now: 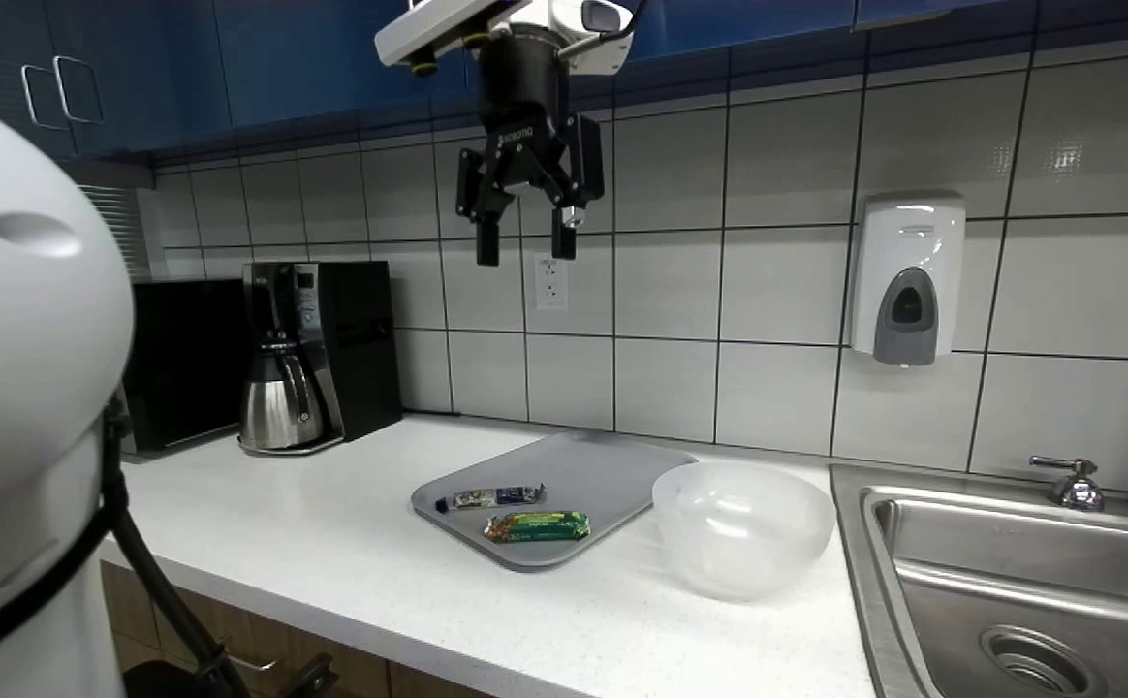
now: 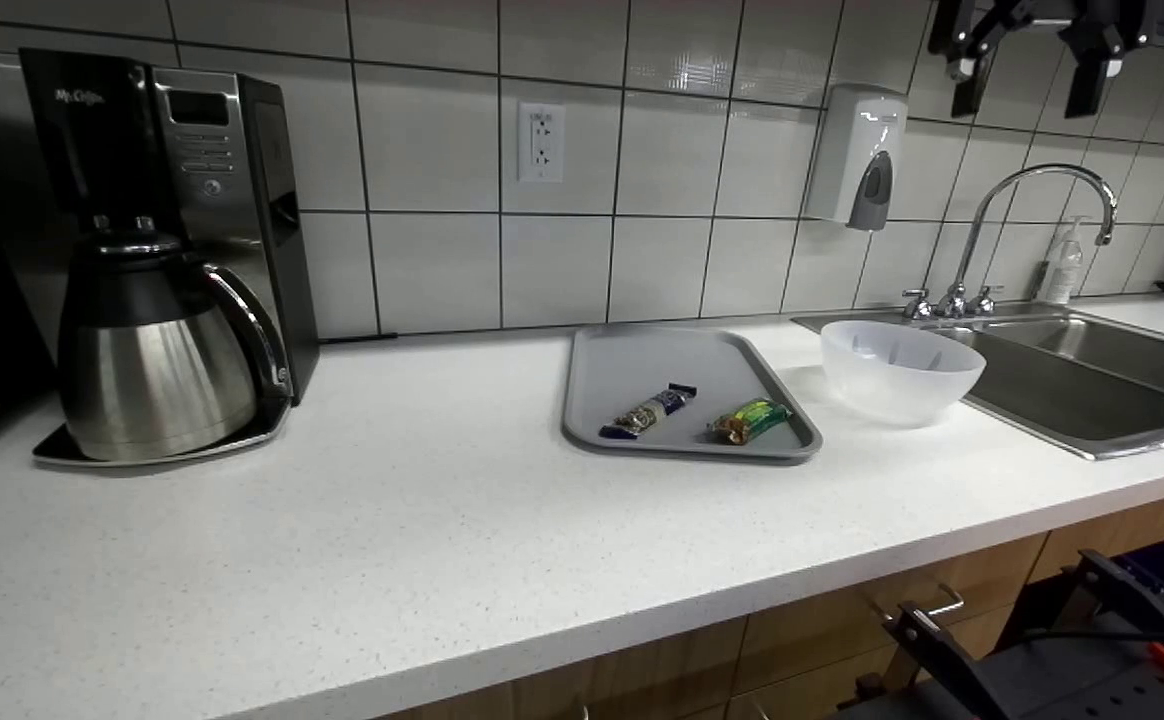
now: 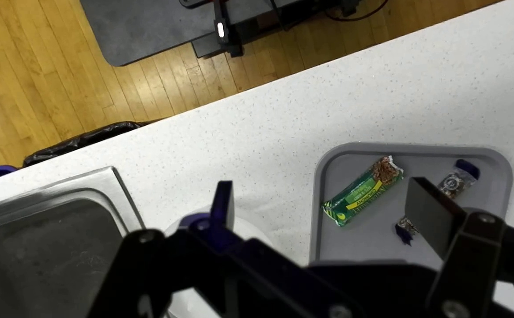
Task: Move the objects from the tray to the top of the kitchen counter
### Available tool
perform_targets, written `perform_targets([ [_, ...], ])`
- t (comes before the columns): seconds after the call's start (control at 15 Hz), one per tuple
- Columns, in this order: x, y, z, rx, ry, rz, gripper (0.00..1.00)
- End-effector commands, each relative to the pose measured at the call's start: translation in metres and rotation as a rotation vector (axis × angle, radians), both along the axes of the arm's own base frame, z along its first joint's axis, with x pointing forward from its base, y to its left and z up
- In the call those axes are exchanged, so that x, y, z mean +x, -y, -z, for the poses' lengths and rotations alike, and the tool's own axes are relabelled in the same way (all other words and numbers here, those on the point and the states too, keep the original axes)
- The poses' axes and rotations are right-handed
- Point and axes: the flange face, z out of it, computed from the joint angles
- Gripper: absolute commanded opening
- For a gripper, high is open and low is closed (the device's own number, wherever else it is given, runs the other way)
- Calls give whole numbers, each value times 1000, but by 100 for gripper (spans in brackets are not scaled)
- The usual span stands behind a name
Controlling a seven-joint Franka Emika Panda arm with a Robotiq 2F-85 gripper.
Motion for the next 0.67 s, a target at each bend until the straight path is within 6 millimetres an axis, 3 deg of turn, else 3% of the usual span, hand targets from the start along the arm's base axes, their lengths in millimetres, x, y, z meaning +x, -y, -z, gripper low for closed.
perform_targets([
  [0.0, -3, -14, 16, -20, 54, 39, 100],
  [0.6, 6, -34, 57, -31, 143, 91, 100],
])
